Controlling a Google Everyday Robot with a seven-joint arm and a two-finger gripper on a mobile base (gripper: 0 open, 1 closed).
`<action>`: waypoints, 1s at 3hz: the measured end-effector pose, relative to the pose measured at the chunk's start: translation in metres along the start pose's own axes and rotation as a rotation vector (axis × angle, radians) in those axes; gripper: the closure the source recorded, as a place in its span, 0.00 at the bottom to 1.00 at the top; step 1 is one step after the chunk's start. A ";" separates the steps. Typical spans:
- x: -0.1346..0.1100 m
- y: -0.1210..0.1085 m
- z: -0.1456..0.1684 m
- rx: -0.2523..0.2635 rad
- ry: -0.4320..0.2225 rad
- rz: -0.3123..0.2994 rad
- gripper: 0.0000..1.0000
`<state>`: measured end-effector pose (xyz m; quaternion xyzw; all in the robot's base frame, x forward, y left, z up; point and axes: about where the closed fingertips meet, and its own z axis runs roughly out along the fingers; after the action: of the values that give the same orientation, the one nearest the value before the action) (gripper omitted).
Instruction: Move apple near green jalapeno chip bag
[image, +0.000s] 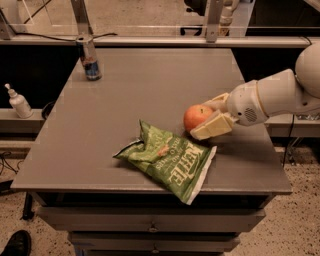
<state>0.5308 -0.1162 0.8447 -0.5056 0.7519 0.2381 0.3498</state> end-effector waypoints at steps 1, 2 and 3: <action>0.001 0.001 0.002 -0.016 -0.005 -0.001 0.36; 0.001 0.003 0.004 -0.043 -0.016 0.002 0.12; -0.004 0.005 0.007 -0.074 -0.029 0.001 0.00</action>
Offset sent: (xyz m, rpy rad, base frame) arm -0.0027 0.0038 -0.0089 0.0668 0.0547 0.0639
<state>0.5287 -0.1072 0.8431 -0.5144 0.7377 0.2729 0.3416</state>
